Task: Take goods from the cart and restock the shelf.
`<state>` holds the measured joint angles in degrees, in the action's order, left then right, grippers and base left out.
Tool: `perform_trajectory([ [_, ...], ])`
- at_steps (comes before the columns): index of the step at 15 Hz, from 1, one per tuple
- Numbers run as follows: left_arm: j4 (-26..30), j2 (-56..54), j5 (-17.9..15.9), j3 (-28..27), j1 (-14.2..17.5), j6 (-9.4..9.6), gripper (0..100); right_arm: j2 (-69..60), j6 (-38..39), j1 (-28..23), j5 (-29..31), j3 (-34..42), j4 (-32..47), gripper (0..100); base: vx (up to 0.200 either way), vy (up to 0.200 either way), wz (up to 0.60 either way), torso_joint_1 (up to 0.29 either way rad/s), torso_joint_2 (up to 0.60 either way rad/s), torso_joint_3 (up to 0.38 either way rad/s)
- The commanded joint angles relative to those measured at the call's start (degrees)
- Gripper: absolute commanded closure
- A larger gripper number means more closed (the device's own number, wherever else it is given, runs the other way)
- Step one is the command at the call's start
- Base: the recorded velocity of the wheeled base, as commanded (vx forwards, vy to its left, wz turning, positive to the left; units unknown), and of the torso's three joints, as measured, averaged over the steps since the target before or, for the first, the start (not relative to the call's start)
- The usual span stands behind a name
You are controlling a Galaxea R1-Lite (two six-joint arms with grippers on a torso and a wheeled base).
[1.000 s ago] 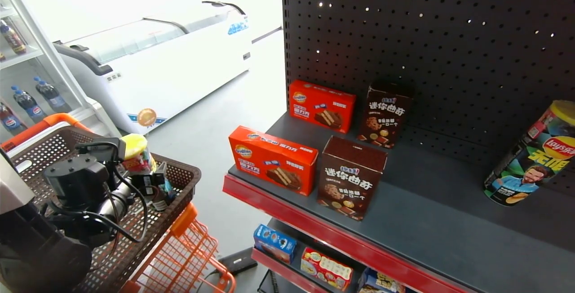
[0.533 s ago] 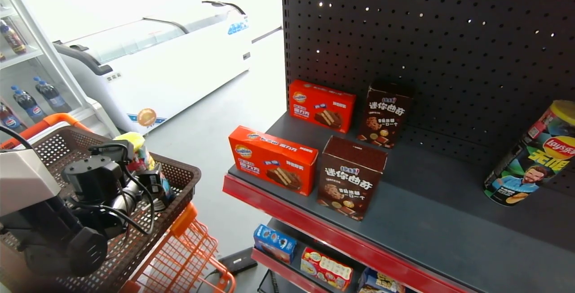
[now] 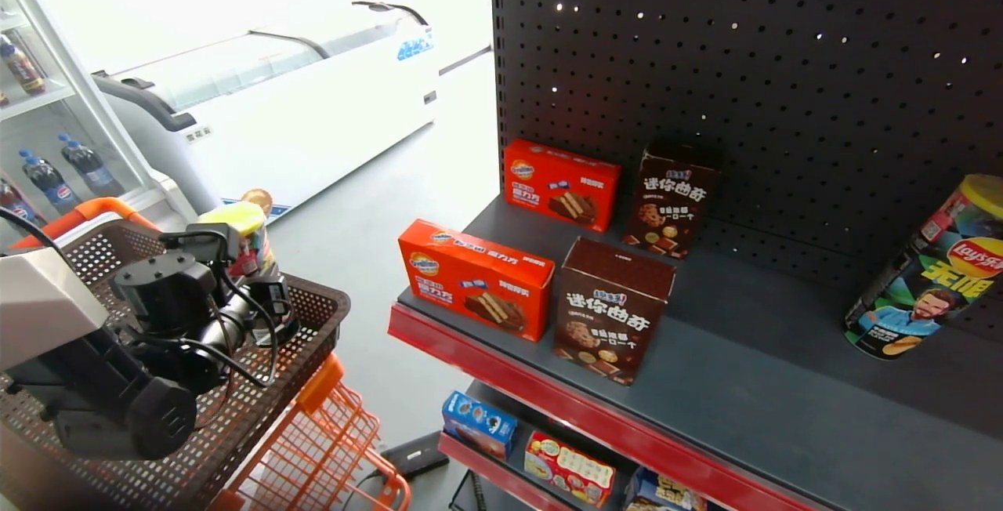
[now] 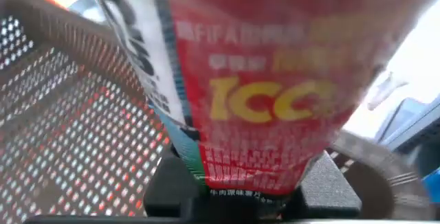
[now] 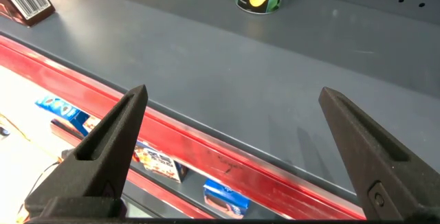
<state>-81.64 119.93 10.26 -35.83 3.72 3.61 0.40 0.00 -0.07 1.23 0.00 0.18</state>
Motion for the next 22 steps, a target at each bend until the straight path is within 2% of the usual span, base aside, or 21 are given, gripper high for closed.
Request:
perform_trajectory([
  [1, 4.91, -7.87, -4.46, -2.93, 0.06, 0.70, 100, 0.04, 0.00, -0.01, 0.00, 0.00, -0.01, 0, 0.000, 0.000, 0.00, 0.000, 0.00, 0.000],
  [3, 12.47, -14.73, -9.56, -4.69, -0.03, 0.87, 100, 0.04, 0.00, -0.01, 0.00, -0.09, -0.01, 0, 0.000, 0.000, 0.00, 0.000, 0.00, 0.000],
  [4, 14.49, -17.19, -11.76, -5.48, 0.06, 0.87, 100, 0.04, 0.00, -0.01, 0.00, 0.00, -0.01, 0, 0.000, 0.000, 0.00, 0.000, 0.00, 0.000],
  [5, 17.04, -19.65, -13.96, -8.47, -0.03, 0.96, 100, 0.04, 0.00, -0.01, 0.00, 0.00, -0.01, 0, 0.000, 0.000, 0.00, 0.000, 0.00, 0.000],
  [6, 23.02, -22.72, -16.50, -11.02, -0.82, 0.96, 100, 0.04, 0.00, -0.01, 0.00, 0.00, -0.01, 0, 0.000, 0.000, 0.00, 0.000, 0.00, 0.000],
  [7, 29.26, -27.47, -19.41, -12.34, -3.28, 0.52, 100, 0.04, 0.00, -0.01, 0.00, -0.09, -0.01, 0, 0.000, 0.000, 0.00, 0.000, 0.00, 0.000],
  [8, 36.20, -31.25, -20.90, -13.57, -5.83, 0.08, 100, 0.04, 0.00, -0.01, 0.00, 0.00, -0.01, 0, 0.000, 0.000, 0.00, 0.000, 0.00, 0.000],
  [9, 41.65, -33.80, -21.25, -14.97, -6.97, -0.27, 100, 0.04, 0.00, -0.01, 0.00, -0.09, -0.01, 0, 0.000, 0.000, 0.00, 0.000, 0.00, 0.000],
  [10, 43.06, -34.59, -21.25, -14.97, -7.50, -0.36, 100, 0.04, 0.00, -0.01, 0.00, 0.00, -0.01, 0, 0.000, 0.000, 0.00, 0.000, 0.00, 0.000],
  [11, 42.53, -34.77, -21.43, -15.06, -10.75, -0.53, 100, 0.04, 0.00, -0.01, 0.00, 0.00, -0.01, 0, 0.000, 0.000, 0.00, 0.000, 0.00, 0.000],
  [13, 42.27, -34.77, -21.95, -16.91, -14.18, -0.88, 100, 0.04, 0.00, -0.01, 0.00, -0.09, -0.01, 0, 0.000, 0.000, 0.00, 0.000, 0.00, 0.000],
  [14, 42.44, -34.85, -26.08, -17.52, -16.20, -1.59, 100, 0.04, 0.00, -0.01, 0.00, 0.00, -0.01, 0, 0.000, 0.000, 0.00, 0.000, 0.00, 0.000],
  [15, 42.97, -35.56, -30.39, -17.08, -16.64, -2.82, 100, 0.04, 0.00, -0.01, 0.00, -0.09, -0.01, 0, 0.000, 0.000, 0.00, 0.000, 0.00, 0.000],
  [17, 43.41, -37.23, -31.80, -17.79, -18.75, -2.99, 100, 0.04, 0.00, -0.01, 0.00, -0.09, -0.01, 0, 0.000, 0.000, 0.00, 0.000, 0.00, 0.000],
  [18, 45.08, -37.40, -31.97, -17.96, -21.74, -2.99, 100, 0.04, 0.00, -0.01, 0.00, 0.00, -0.01, 0, 0.000, 0.000, 0.00, 0.000, 0.00, 0.000],
  [19, 47.89, -37.84, -32.24, -17.96, -23.23, -2.99, 100, 0.04, 0.00, -0.01, 0.00, -0.09, -0.01, 0, 0.000, 0.000, 0.00, 0.000, 0.00, 0.000],
  [22, 59.32, -41.80, -36.81, -19.98, -25.16, -2.91, 100, 0.04, 0.00, -0.01, 0.00, -0.09, -0.01, 0, 0.000, 0.000, 0.00, 0.000, 0.00, 0.000],
])
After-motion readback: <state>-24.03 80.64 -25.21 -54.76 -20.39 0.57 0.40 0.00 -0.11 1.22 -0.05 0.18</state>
